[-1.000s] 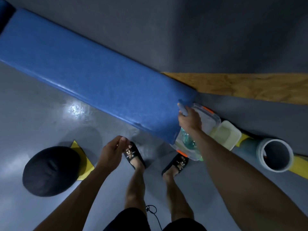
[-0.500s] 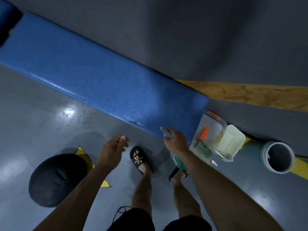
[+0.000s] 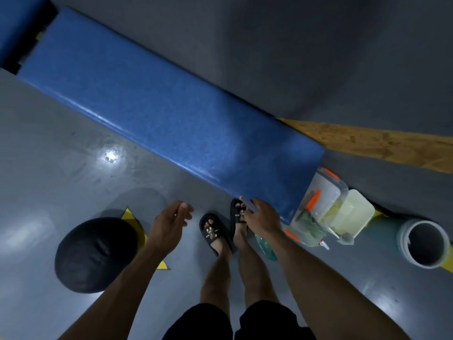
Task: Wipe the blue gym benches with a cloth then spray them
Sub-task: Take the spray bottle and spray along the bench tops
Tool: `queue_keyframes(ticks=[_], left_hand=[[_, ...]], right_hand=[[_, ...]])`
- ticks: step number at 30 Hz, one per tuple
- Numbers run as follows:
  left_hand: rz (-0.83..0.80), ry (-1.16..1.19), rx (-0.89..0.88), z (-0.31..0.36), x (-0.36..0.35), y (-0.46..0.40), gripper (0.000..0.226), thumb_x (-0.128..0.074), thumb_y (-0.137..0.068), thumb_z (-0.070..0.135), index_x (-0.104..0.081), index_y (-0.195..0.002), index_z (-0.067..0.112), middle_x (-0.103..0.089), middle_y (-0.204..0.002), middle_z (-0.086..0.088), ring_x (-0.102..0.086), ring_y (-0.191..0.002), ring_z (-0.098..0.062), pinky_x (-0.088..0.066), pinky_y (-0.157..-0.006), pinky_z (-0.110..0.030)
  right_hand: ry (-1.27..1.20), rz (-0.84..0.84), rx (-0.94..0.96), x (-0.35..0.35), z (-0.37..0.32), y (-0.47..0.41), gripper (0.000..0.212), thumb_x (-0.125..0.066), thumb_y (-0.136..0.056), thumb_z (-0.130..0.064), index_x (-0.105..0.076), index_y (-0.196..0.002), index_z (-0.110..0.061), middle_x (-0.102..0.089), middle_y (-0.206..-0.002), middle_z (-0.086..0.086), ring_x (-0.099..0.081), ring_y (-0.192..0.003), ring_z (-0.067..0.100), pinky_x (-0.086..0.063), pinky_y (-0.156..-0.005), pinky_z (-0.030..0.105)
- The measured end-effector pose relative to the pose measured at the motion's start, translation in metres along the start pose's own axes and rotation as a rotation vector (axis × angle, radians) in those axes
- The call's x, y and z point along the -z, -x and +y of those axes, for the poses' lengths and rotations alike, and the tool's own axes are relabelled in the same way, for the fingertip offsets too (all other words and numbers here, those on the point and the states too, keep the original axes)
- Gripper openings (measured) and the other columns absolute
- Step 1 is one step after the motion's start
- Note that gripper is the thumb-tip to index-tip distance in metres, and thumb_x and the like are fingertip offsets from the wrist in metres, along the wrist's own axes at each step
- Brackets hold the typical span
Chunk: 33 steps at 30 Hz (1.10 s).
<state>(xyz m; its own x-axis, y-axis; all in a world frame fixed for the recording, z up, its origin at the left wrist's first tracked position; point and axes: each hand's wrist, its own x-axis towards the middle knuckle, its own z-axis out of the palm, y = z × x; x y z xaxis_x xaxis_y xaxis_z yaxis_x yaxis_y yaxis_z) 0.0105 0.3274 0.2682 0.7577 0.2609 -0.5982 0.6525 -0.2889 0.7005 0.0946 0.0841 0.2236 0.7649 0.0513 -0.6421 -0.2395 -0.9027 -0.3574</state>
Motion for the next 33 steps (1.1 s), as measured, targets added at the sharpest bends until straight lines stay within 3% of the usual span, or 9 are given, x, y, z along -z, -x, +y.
queue_keyframes(ticks=[2, 4, 6, 9, 12, 18, 24, 27, 33], left_hand=[[0.0, -0.01, -0.005, 0.002, 0.0, -0.002, 0.035, -0.038, -0.103, 0.044, -0.066, -0.092, 0.026, -0.069, -0.085, 0.003, -0.062, -0.069, -0.002, -0.048, -0.065, -0.024], [0.0, -0.016, -0.003, 0.006, 0.001, -0.004, 0.036, -0.038, -0.102, 0.046, -0.066, -0.092, 0.026, -0.069, -0.085, 0.004, -0.063, -0.07, -0.003, -0.048, -0.065, -0.024], [-0.001, -0.017, 0.006, 0.012, 0.001, -0.006, 0.036, -0.038, -0.102, 0.046, -0.066, -0.092, 0.026, -0.069, -0.085, 0.003, -0.063, -0.07, -0.004, -0.049, -0.066, -0.024], [0.006, -0.01, 0.013, 0.023, -0.001, -0.013, 0.035, -0.039, -0.103, 0.043, -0.066, -0.092, 0.024, -0.069, -0.085, 0.002, -0.063, -0.07, -0.005, -0.049, -0.067, -0.025], [0.004, -0.01, 0.017, 0.036, -0.006, -0.023, 0.033, -0.04, -0.105, 0.039, -0.066, -0.092, 0.024, -0.069, -0.086, 0.001, -0.064, -0.073, -0.01, -0.048, -0.067, -0.025], [-0.008, -0.047, -0.021, 0.06, -0.018, -0.041, 0.033, -0.038, -0.105, 0.038, -0.066, -0.094, 0.025, -0.07, -0.087, 0.003, -0.064, -0.073, -0.003, -0.046, -0.065, -0.02], [-0.018, -0.063, -0.001, 0.074, -0.026, -0.054, 0.035, -0.036, -0.102, 0.047, -0.065, -0.092, 0.029, -0.069, -0.087, 0.005, -0.066, -0.076, -0.012, -0.048, -0.066, -0.027], [-0.007, -0.055, 0.009, 0.077, -0.027, -0.053, 0.034, -0.038, -0.103, 0.045, -0.065, -0.093, 0.028, -0.069, -0.087, 0.004, -0.065, -0.076, -0.013, -0.047, -0.067, -0.027], [0.033, -0.062, 0.036, 0.077, -0.027, -0.048, 0.032, -0.041, -0.105, 0.04, -0.066, -0.096, 0.022, -0.069, -0.086, 0.004, -0.065, -0.076, -0.012, -0.048, -0.067, -0.028]], right_hand=[[-0.025, 0.043, -0.006, 0.008, 0.003, -0.004, 0.007, -0.06, -0.088, -0.02, -0.059, -0.089, -0.014, -0.067, -0.099, 0.013, -0.06, -0.097, 0.038, -0.037, -0.073, 0.037], [-0.129, 0.084, -0.027, 0.019, 0.006, -0.013, 0.014, -0.06, -0.089, -0.02, -0.05, -0.079, -0.018, -0.063, -0.083, 0.009, -0.061, -0.086, 0.039, -0.038, -0.067, 0.037], [-0.228, 0.097, -0.052, 0.032, 0.01, -0.025, 0.015, -0.061, -0.087, -0.023, -0.049, -0.078, -0.018, -0.058, -0.07, 0.001, -0.062, -0.073, 0.036, -0.048, -0.062, 0.043], [-0.38, 0.11, -0.06, 0.054, 0.021, -0.052, 0.002, -0.057, -0.078, -0.032, -0.056, -0.078, -0.031, -0.06, -0.065, -0.004, -0.064, -0.063, 0.027, -0.056, -0.06, 0.052], [-0.391, 0.155, -0.05, 0.082, 0.025, -0.08, 0.006, -0.054, -0.078, -0.037, -0.056, -0.079, -0.031, -0.063, -0.068, -0.004, -0.067, -0.064, 0.026, -0.058, -0.059, 0.051], [-0.34, 0.203, -0.03, 0.122, 0.021, -0.108, 0.006, -0.053, -0.084, -0.035, -0.054, -0.079, -0.03, -0.063, -0.072, 0.003, -0.065, -0.066, 0.031, -0.058, -0.061, 0.055], [-0.211, 0.183, -0.032, 0.127, 0.017, -0.101, 0.011, -0.053, -0.088, -0.027, -0.053, -0.079, -0.022, -0.06, -0.068, 0.002, -0.062, -0.061, 0.026, -0.056, -0.062, 0.05], [-0.217, 0.063, 0.059, 0.112, 0.019, -0.09, 0.002, -0.056, -0.087, -0.025, -0.055, -0.087, -0.024, -0.062, -0.073, 0.0, -0.063, -0.064, 0.025, -0.055, -0.062, 0.049], [-0.127, -0.103, 0.274, 0.061, 0.005, -0.062, 0.043, -0.046, -0.075, -0.039, -0.065, -0.109, -0.022, -0.071, -0.1, 0.001, -0.067, -0.093, 0.031, -0.053, -0.077, 0.043]])
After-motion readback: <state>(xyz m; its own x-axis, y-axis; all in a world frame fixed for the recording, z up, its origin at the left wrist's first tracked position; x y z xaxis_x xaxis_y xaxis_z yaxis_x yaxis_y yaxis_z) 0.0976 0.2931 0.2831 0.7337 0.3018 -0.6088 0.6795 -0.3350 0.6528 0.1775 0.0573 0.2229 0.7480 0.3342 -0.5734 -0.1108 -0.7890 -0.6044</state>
